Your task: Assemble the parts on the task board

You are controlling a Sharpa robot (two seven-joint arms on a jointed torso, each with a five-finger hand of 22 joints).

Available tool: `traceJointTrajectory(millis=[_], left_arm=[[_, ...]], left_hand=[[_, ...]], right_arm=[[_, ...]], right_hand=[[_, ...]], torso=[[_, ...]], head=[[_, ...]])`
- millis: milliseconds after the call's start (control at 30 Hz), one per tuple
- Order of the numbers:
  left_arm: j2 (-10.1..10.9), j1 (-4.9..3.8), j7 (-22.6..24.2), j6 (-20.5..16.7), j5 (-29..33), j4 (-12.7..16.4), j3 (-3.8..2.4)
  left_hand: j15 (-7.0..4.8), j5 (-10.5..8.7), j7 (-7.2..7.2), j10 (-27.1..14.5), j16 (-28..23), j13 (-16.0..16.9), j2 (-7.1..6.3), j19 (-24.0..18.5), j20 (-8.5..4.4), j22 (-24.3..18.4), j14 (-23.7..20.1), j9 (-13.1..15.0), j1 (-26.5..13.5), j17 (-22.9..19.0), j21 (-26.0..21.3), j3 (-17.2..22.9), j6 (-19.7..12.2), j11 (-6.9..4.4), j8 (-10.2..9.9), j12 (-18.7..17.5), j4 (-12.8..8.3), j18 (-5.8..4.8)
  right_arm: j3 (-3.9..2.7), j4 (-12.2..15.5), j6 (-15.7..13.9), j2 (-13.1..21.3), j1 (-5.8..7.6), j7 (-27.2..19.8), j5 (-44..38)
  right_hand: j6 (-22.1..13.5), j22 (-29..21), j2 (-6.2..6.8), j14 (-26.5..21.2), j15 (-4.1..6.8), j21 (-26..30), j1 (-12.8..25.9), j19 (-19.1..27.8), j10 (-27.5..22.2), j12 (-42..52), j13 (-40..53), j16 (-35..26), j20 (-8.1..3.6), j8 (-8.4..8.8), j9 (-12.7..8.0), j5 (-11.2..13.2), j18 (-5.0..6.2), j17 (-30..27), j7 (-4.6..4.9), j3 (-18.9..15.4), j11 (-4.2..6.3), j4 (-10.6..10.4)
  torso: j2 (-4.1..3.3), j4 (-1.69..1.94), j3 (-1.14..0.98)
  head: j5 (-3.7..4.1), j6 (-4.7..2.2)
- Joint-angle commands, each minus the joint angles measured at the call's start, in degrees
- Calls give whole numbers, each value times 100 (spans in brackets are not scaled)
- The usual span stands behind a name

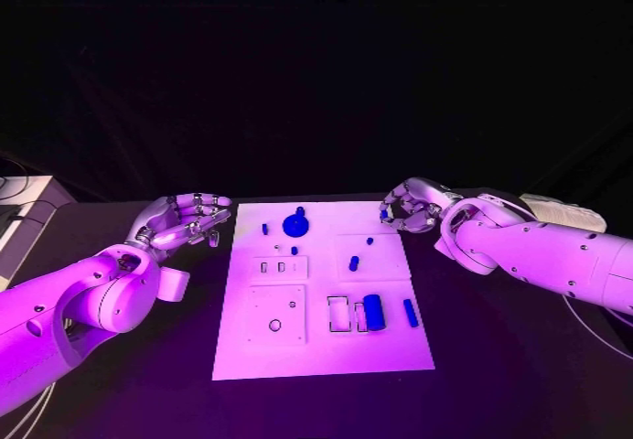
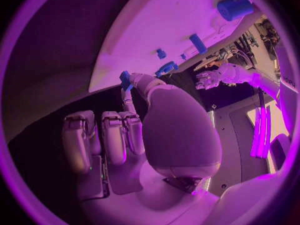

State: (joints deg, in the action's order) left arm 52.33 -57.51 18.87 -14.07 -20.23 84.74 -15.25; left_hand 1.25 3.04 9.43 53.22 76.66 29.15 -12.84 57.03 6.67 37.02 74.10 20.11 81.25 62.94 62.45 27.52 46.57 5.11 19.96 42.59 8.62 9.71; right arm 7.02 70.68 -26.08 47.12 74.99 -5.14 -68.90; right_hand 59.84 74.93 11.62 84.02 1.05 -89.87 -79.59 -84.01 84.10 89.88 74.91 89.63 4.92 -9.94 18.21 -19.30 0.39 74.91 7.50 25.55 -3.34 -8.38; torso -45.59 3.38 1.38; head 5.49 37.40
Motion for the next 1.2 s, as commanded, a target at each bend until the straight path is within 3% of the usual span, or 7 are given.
traceJointTrajectory(millis=[33, 367, 533, 667, 833, 1000, 1200], left_arm=[[-8, 1, -4, -12, -6, 13, -5], [-79, 0, -106, -63, -5, -3, -4], [-127, 0, -151, -72, -9, -18, -4], [-154, 0, -180, -86, -10, -33, -3], [-187, 0, -202, -87, -11, -55, -3], [-232, 0, -220, -78, -11, -79, -3], [-255, 1, -239, -83, -11, -103, -2]], left_hand=[[17, -14, 19, 63, 14, -11, 5, 15, 36, 19, -12, 8, -55, 13, 45, 41, -13, 4, 48, -6, 4, 41], [21, -14, 24, 119, 32, -23, -8, 34, 43, 40, 7, 19, -93, 32, 64, 35, 6, 6, 83, 33, 28, 38], [21, -14, 22, 130, 39, -24, -10, 41, 43, 48, 15, 22, -103, 41, 71, 32, 11, 5, 91, 44, 35, 37], [21, -15, 20, 145, 48, -24, -17, 47, 44, 54, 25, 25, -125, 52, 77, 24, 15, 4, 103, 63, 49, 36], [21, -15, 19, 148, 51, -24, -20, 49, 44, 55, 28, 26, -133, 57, 79, 20, 14, 4, 106, 69, 54, 36], [21, -15, 19, 148, 51, -24, -20, 49, 44, 55, 28, 26, -133, 57, 79, 20, 14, 4, 106, 69, 54, 36], [20, -15, 18, 152, 56, -24, -21, 55, 45, 64, 34, 27, -139, 64, 84, 18, 13, 2, 109, 76, 59, 34]], right_arm=[[-11, 220, -348, 1, 69, 316, -173], [-8, 972, -400, -253, 147, 1260, -280], [4, 1221, -444, -504, 138, 1746, -388], [22, 1391, -438, -698, 97, 2060, -553], [57, 1496, -407, -905, 23, 2282, -792], [83, 1525, -314, -1065, -76, 2459, -952], [103, 1566, -195, -1169, -193, 2575, -1092]], right_hand=[[49, 1507, 2, 598, 20, -13, 76, -599, 590, 12, 1509, 37, -12, -45, -1, -6, -39, 1509, 0, 25, 34, -5], [47, 1507, 7, 598, 18, -13, 119, -599, 590, 12, 1509, 37, -8, -57, 7, 40, -39, 1509, -7, 32, 38, -9], [48, 1507, 6, 598, 19, -13, 121, -599, 590, 12, 1509, 37, -8, -59, 9, 40, -39, 1509, -8, 35, 39, -8], [51, 1507, 9, 598, 19, -13, 127, -599, 590, 12, 1509, 37, -8, -63, 11, 44, -39, 1509, -9, 35, 41, -7], [54, 1507, 15, 598, 19, -13, 135, -599, 590, 12, 1509, 37, -8, -69, 14, 49, -39, 1509, -12, 38, 44, -3], [51, 1507, 21, 598, 19, -13, 140, -599, 590, 12, 1509, 37, -8, -69, 15, 48, -39, 1509, -12, 37, 44, -2], [45, 1507, 29, 598, 19, -13, 147, -599, 590, 12, 1509, 37, -8, -69, 15, 46, -39, 1509, -11, 36, 45, 0]], torso=[[4, 0, 3], [45, -7, 16], [75, -3, 30], [97, 3, 52], [117, 3, 79], [120, 34, 100], [106, 12, 86]], head=[[-2, -8], [-99, 5], [-182, 36], [-243, 75], [-278, 131], [-280, 168], [-323, 195]])
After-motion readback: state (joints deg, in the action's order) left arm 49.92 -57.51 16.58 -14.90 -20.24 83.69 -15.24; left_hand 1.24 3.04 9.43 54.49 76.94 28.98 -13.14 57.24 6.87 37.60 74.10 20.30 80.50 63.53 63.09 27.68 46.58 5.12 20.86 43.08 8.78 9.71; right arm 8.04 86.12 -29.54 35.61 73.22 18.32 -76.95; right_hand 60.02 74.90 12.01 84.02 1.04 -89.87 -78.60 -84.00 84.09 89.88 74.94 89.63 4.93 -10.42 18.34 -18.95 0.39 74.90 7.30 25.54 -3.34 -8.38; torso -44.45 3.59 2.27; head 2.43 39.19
